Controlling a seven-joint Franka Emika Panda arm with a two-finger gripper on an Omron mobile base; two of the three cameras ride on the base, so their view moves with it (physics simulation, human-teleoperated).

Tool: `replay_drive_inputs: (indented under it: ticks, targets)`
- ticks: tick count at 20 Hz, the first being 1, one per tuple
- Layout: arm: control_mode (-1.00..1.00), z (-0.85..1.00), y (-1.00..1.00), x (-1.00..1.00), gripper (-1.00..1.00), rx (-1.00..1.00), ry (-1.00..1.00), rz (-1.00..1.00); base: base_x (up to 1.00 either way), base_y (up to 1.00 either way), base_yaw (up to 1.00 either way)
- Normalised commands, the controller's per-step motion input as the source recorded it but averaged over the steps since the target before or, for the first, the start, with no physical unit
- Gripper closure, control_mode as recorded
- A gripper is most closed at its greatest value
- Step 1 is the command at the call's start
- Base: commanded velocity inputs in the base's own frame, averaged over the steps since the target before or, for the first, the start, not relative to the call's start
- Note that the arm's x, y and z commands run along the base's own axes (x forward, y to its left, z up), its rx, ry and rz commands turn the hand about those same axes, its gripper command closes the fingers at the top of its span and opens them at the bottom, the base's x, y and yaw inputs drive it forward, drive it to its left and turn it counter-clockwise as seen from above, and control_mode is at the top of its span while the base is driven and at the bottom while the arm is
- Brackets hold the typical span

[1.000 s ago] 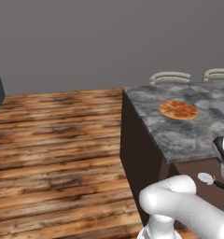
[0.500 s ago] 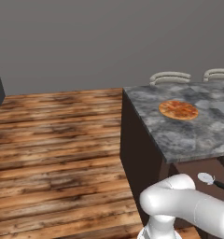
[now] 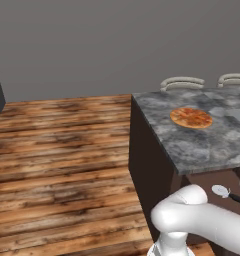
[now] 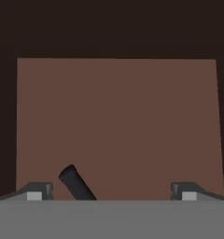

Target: Take the pizza cutter from the drawer on the right and place it on the dining counter for cutting.

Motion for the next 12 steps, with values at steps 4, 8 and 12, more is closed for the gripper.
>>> replay_drive_inputs:
  ticks: [4,8,12]
  targets:
    - [-1.0,-0.32,-0.22,0.36,-1.0,0.02,0.0,0.09,0.0,0.0,0.0]
    - [-1.0,-0.43,-0.17,0.33,-1.0,0.0,0.0,0.06,0.0,0.0,0.0]
    - [-1.0,-0.54,-0.07,0.27,-1.0,0.0,0.0,0.03,0.0,0.0,0.0]
